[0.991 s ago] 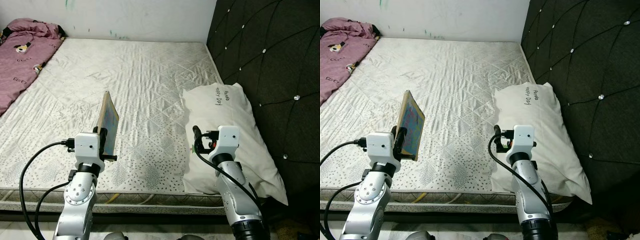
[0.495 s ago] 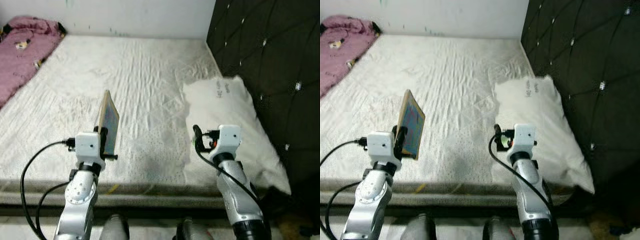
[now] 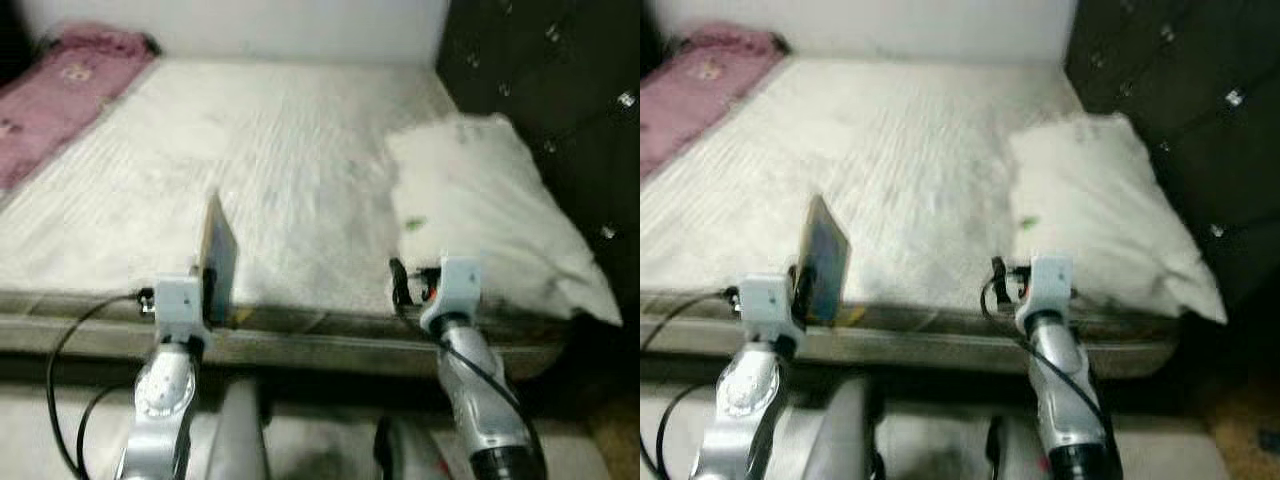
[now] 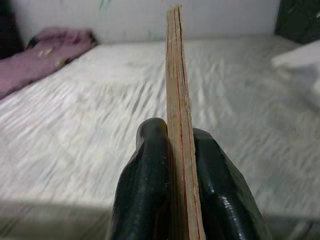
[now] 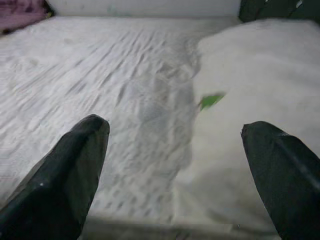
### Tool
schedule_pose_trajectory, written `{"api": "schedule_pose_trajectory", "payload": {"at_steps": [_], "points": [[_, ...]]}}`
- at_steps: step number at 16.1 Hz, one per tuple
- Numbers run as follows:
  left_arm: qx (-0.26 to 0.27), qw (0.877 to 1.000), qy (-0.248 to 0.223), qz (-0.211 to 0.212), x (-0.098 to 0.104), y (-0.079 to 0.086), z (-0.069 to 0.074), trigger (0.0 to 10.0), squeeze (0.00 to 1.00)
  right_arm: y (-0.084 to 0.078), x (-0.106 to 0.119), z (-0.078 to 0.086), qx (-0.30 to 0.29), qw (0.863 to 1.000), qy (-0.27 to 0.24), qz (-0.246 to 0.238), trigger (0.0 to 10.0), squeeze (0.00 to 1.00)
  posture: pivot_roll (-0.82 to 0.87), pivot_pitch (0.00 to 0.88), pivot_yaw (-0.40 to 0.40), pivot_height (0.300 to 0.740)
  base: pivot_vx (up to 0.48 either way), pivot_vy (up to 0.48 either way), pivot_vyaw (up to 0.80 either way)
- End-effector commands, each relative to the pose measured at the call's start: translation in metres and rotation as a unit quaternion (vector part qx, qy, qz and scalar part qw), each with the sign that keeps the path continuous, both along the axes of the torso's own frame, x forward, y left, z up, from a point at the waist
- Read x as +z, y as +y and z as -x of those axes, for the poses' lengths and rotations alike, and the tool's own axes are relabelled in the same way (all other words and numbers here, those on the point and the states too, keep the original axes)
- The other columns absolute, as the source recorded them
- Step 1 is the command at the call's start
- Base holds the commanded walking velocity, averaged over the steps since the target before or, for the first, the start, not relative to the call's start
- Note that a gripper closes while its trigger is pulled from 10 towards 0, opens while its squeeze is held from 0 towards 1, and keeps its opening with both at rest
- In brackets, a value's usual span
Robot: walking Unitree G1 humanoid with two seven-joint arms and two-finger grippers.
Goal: Clean up the room
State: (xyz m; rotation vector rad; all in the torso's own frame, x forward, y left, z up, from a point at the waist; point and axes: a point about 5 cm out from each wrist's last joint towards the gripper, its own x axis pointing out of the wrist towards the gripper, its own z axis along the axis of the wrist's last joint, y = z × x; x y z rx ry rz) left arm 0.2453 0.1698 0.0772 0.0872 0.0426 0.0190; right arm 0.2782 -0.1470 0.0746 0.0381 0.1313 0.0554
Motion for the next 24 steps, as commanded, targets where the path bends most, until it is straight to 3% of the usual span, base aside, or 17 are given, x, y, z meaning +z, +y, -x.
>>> {"api": "schedule_pose_trajectory", "payload": {"at_steps": [1,6,15,18,24], "points": [[-0.001,0.999,-0.045,-0.007,0.0201,0.0006,-0.0095,10.0,0.0,0.004,0.0078,-0.0055,0.01,1.0,-0.012,0.003,10.0,0.0,0.02,0.0,-0.016,0.615,0.0,0.0,0.0],[0.001,0.999,-0.045,-0.006,0.02,0.0002,-0.0105,10.0,0.0,0.0043,0.0073,-0.0065,0.012,1.0,-0.011,0.005,10.0,0.0,0.02,0.0,-0.018,0.615,0.0,0.0,0.0],[0.004,0.999,-0.051,0.001,0.0218,-0.002,-0.0133,10.0,0.0,0.0042,0.0074,-0.0079,0.011,1.0,-0.011,0.004,10.0,0.0,0.01,0.0,-0.017,0.516,0.0,0.0,0.0],[0.007,0.999,-0.052,0.003,0.0224,-0.0012,-0.0133,10.0,0.0,0.0039,0.0072,-0.0076,0.01,1.0,-0.011,0.003,10.0,0.0,0.01,0.0,-0.015,0.516,0.0,0.0,0.0],[0.002,0.998,-0.059,0.005,0.0246,-0.0019,-0.0132,10.0,0.0,0.0038,0.0067,-0.0075,0.01,1.0,-0.01,0.003,10.0,0.0,0.01,0.0,-0.017,0.516,0.374,0.0,0.0]]}}
